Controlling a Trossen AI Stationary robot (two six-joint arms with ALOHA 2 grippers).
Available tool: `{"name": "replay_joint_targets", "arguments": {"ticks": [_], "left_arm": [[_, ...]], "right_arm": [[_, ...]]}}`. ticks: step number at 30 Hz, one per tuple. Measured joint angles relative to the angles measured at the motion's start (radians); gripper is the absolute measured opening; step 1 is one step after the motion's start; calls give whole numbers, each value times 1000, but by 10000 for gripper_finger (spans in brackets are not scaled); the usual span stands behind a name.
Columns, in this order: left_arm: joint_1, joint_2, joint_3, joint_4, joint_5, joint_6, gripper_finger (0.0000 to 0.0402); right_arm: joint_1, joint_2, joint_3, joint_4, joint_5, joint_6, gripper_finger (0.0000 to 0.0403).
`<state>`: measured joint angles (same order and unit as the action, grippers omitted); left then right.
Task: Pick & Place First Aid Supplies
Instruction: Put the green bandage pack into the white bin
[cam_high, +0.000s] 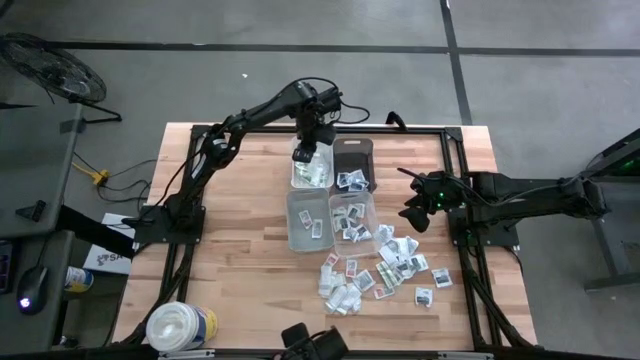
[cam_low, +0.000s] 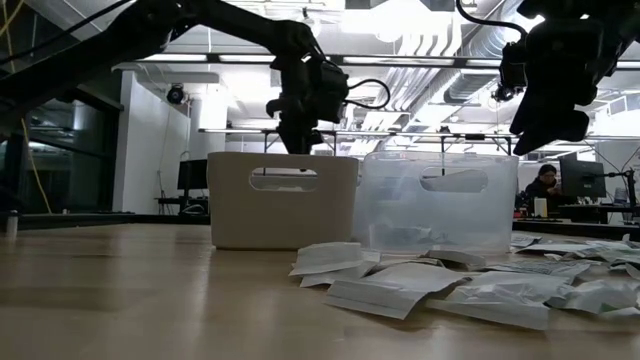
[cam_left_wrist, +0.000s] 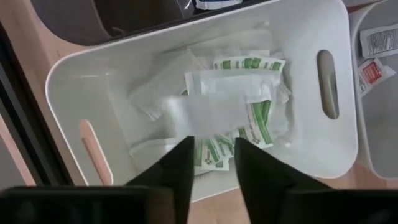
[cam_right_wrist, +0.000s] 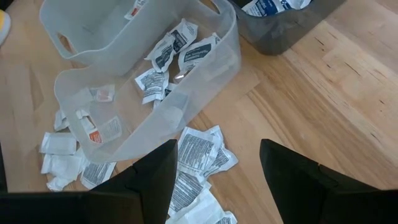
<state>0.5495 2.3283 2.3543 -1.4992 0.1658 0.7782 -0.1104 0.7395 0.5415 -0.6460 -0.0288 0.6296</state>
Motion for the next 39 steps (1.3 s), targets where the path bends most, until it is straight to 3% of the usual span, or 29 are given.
{"name": "replay_joint_targets", "arguments": {"ticks": [6, 11, 17, 29, 35, 39], "left_arm": [[-1, -6, 0, -28, -9, -6, 166], [-33, -33, 1, -78, -19, -47, 168], [-124, -89, 2, -72, 23, -97, 158], [-449, -114, 2, -66, 56, -315, 156], [-624, -114, 1, 23, -3, -553, 156], [-736, -110, 1, 76, -100, -685, 156]], "right_arm": [[0, 0, 0, 0, 0, -15, 222], [0, 0, 0, 6, -21, -117, 222], [0, 0, 1, 39, -136, -335, 222], [0, 0, 1, 47, -233, -458, 222], [0, 0, 1, 46, -224, -457, 222], [0, 0, 1, 45, -199, -450, 222]]}}
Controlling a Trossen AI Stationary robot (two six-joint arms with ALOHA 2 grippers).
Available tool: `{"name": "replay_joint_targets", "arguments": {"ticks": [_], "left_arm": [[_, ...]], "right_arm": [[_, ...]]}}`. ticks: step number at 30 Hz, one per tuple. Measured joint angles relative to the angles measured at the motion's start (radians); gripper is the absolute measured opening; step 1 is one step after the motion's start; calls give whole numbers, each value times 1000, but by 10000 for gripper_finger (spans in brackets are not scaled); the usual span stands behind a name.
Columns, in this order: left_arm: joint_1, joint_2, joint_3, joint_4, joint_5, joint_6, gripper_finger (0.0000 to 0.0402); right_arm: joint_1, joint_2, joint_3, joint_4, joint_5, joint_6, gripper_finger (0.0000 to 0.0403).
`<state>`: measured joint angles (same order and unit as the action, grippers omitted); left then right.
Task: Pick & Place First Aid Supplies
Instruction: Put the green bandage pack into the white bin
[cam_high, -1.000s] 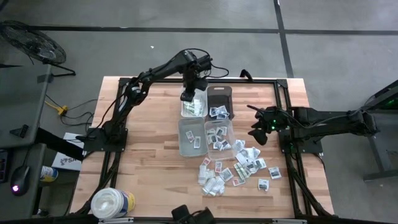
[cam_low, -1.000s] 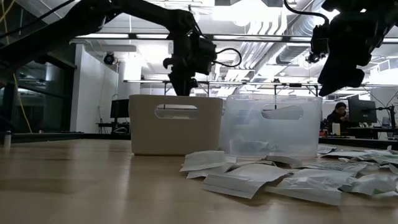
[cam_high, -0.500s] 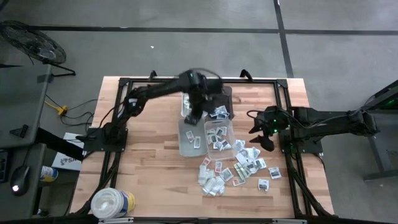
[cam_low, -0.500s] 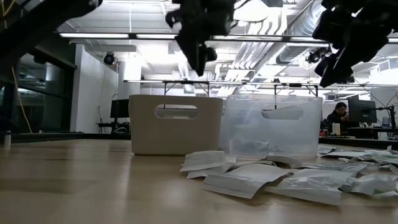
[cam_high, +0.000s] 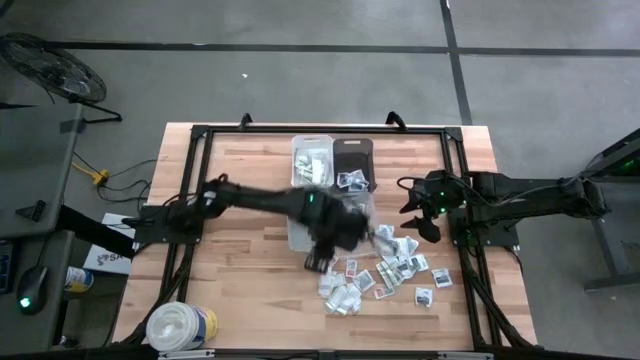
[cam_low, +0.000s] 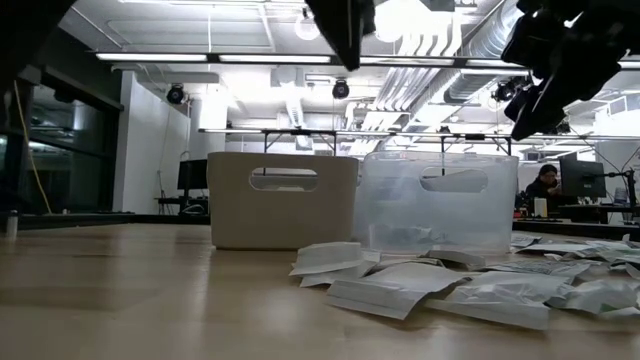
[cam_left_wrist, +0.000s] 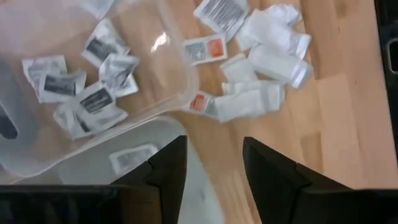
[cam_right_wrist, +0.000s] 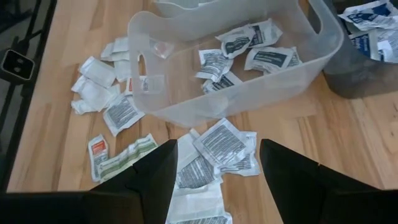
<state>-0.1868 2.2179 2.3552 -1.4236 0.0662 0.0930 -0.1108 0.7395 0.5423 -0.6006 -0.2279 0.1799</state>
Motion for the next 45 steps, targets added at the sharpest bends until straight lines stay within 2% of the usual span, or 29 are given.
{"name": "replay_joint_targets", "arguments": {"ticks": [7, 16, 19, 24, 26, 31, 37, 45], "left_arm": [[-160, 46, -1, 69, -199, -46, 155], [-250, 143, -1, 106, -219, -214, 155], [-254, 179, -1, 106, -215, -379, 155], [-239, 204, -11, 84, -199, -763, 155], [-237, 201, -30, 138, -210, -898, 155], [-233, 203, -33, 150, -227, -1128, 156], [-216, 210, -33, 144, -234, -1233, 156], [-170, 235, -35, 146, -207, -1246, 156]], "right_arm": [[0, 0, 0, 0, 9, 2, 222], [0, 0, 0, 11, 9, 2, 222], [0, -1, 0, 7, 9, 2, 222], [0, 0, 0, 7, 9, 2, 222], [0, 0, 0, 8, 9, 2, 222], [0, 0, 0, 8, 9, 2, 222], [0, 0, 0, 7, 9, 2, 222], [0, 0, 0, 6, 8, 2, 222]]}}
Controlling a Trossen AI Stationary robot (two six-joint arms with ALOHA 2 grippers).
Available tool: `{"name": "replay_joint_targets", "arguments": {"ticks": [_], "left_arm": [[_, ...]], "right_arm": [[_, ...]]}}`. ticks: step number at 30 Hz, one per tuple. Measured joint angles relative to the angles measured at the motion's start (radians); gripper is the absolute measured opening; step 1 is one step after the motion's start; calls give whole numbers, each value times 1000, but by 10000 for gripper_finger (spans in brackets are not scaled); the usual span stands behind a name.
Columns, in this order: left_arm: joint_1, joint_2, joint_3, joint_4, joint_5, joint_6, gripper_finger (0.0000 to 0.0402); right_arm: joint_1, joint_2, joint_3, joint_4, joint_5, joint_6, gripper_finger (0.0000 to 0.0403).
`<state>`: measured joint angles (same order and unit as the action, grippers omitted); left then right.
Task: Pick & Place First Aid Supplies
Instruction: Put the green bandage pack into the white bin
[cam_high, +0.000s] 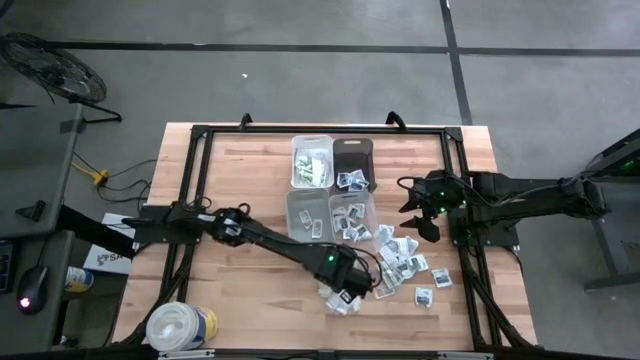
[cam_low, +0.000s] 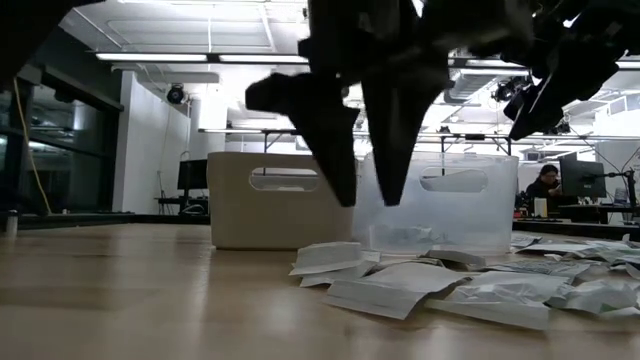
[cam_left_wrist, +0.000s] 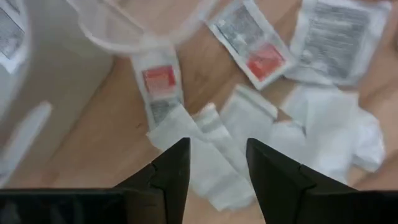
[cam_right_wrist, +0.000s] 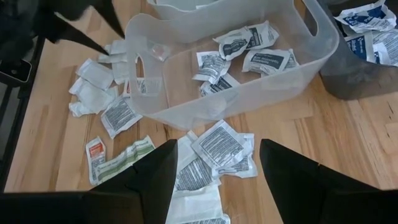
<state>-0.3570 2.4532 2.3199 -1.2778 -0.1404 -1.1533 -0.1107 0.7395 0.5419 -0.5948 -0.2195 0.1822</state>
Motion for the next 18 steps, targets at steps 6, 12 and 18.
{"name": "replay_joint_targets", "arguments": {"ticks": [6, 12, 18], "left_arm": [[10, 51, 1, 48, 53, 8, 156], [10, 56, 3, 8, 46, -5, 156], [10, 56, 17, -33, 60, -4, 156]], "right_arm": [[0, 0, 0, 0, 0, 0, 222], [0, 1, -1, -1, 0, 0, 222], [0, 0, -1, 0, 0, 0, 222]]}}
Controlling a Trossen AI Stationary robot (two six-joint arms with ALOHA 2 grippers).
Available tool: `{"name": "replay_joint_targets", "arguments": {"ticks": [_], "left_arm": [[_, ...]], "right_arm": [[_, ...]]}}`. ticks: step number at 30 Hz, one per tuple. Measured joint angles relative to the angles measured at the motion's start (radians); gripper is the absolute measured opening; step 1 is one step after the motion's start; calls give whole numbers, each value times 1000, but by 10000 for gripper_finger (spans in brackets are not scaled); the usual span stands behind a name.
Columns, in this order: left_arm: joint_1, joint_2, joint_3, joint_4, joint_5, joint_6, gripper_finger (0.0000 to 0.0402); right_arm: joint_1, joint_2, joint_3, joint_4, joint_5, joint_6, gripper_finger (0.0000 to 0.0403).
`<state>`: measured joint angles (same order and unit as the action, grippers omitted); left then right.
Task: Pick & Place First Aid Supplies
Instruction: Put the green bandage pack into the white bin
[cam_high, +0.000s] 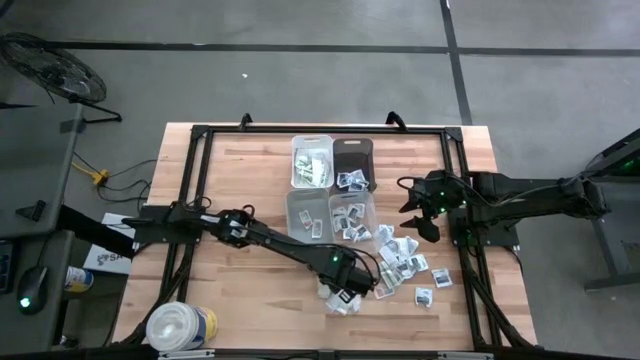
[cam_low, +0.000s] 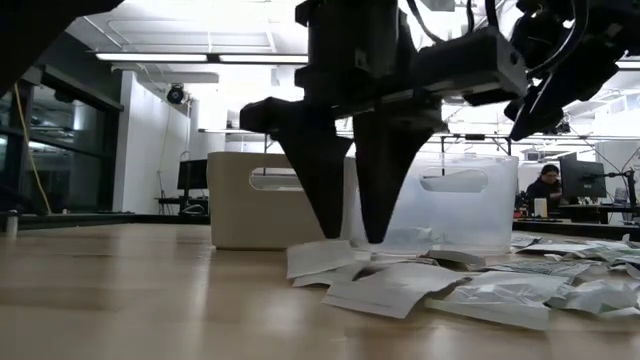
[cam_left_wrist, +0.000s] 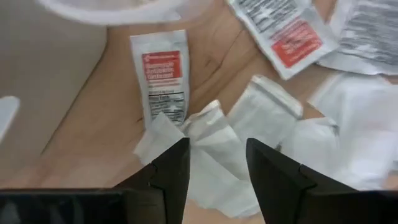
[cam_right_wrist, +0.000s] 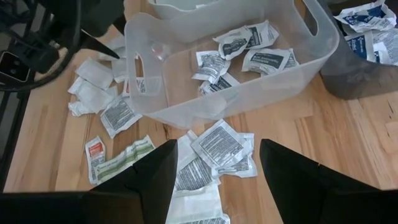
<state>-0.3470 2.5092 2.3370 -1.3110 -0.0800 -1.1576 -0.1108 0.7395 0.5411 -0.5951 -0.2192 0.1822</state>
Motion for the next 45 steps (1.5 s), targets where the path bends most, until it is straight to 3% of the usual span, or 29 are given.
{"name": "replay_joint_targets", "arguments": {"ticks": [45], "left_arm": [[-30, -3, -10, -167, 40, 13, 156]], "right_arm": [[0, 0, 0, 0, 0, 19, 222]]}}
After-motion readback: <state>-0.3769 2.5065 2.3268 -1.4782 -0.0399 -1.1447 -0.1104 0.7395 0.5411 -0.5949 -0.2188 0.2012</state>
